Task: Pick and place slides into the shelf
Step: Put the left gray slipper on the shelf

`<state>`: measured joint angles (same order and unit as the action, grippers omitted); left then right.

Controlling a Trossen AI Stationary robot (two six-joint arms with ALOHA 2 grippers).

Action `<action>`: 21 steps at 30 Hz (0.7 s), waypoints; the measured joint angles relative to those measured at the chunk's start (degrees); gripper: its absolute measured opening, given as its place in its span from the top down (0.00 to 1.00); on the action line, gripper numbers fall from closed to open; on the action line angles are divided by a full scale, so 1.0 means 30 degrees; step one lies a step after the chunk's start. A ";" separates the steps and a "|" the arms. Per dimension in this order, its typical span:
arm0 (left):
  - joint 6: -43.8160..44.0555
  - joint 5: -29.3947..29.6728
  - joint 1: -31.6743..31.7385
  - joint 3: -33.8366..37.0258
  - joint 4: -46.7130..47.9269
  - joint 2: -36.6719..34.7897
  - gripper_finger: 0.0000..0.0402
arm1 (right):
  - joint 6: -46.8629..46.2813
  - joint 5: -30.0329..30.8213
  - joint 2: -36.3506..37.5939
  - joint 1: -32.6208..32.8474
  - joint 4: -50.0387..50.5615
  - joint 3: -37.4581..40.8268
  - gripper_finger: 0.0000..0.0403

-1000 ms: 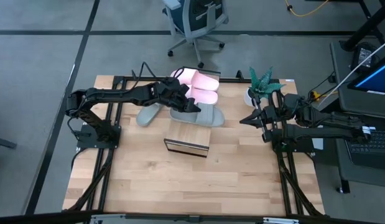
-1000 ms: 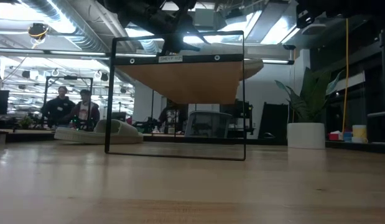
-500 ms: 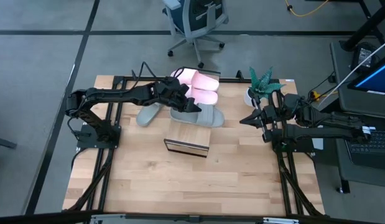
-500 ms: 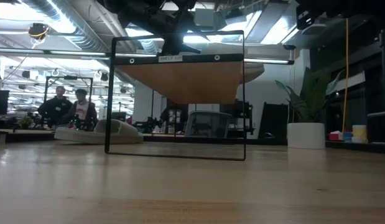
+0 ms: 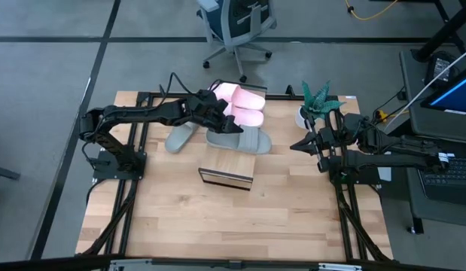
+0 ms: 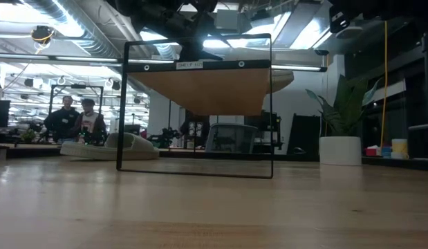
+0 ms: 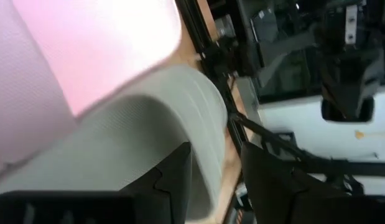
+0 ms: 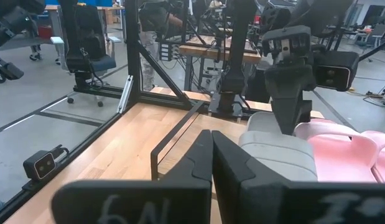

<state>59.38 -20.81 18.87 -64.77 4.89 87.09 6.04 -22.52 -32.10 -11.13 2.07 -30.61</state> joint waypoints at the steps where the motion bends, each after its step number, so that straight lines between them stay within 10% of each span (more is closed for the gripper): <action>1: 0.0021 -0.0377 0.0000 0.0000 0.0000 0.0000 0.68 | 0.0000 0.0000 0.0000 -0.0002 0.0000 0.0000 0.99; 21: -0.0948 -0.1681 -0.0095 0.0022 0.2856 -0.1380 0.68 | -0.0423 0.0000 -0.0002 0.0004 0.0000 0.0000 0.99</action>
<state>56.53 -25.85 18.59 -64.71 13.45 82.95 4.78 -22.52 -32.10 -11.12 2.07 -30.61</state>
